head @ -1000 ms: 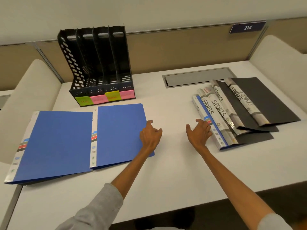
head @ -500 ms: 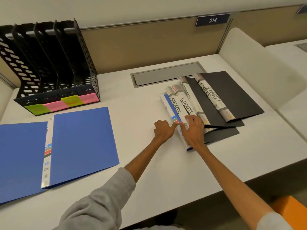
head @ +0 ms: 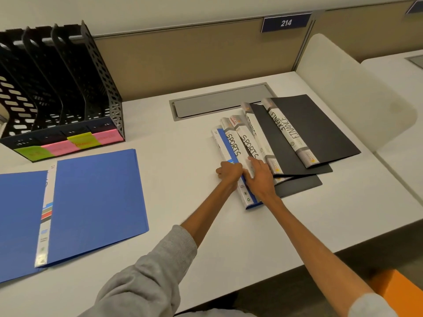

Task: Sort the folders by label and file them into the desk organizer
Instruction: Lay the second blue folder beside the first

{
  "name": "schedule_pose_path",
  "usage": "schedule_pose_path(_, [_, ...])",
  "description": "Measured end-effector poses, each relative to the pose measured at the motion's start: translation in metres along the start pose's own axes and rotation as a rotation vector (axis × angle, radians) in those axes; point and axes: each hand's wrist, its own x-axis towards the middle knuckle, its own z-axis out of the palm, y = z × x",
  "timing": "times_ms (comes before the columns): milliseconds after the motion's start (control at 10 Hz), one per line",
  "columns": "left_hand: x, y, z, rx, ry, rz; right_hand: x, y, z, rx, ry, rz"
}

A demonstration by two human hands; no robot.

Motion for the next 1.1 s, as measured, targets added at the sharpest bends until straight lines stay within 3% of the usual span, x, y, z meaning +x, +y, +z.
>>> schedule_pose_path(100, [-0.002, 0.005, -0.006, -0.256, -0.057, -0.01, 0.005, -0.001, -0.009, 0.035, 0.0, 0.012])
schedule_pose_path(400, [-0.015, 0.022, -0.023, -0.315, -0.115, 0.031, 0.017, 0.0, -0.035, 0.041, 0.025, -0.059])
schedule_pose_path(700, [-0.045, 0.058, -0.066, -0.26, 0.208, 0.352, 0.029, -0.02, -0.045, -0.04, 0.002, -0.039])
schedule_pose_path(800, [-0.061, 0.066, -0.082, -0.263, 0.304, 0.408, 0.025, -0.04, -0.038, 0.023, -0.041, -0.039])
schedule_pose_path(1100, [-0.112, 0.092, -0.124, -0.266, 0.431, 0.647, 0.025, -0.118, -0.032, 0.672, -0.303, 0.221])
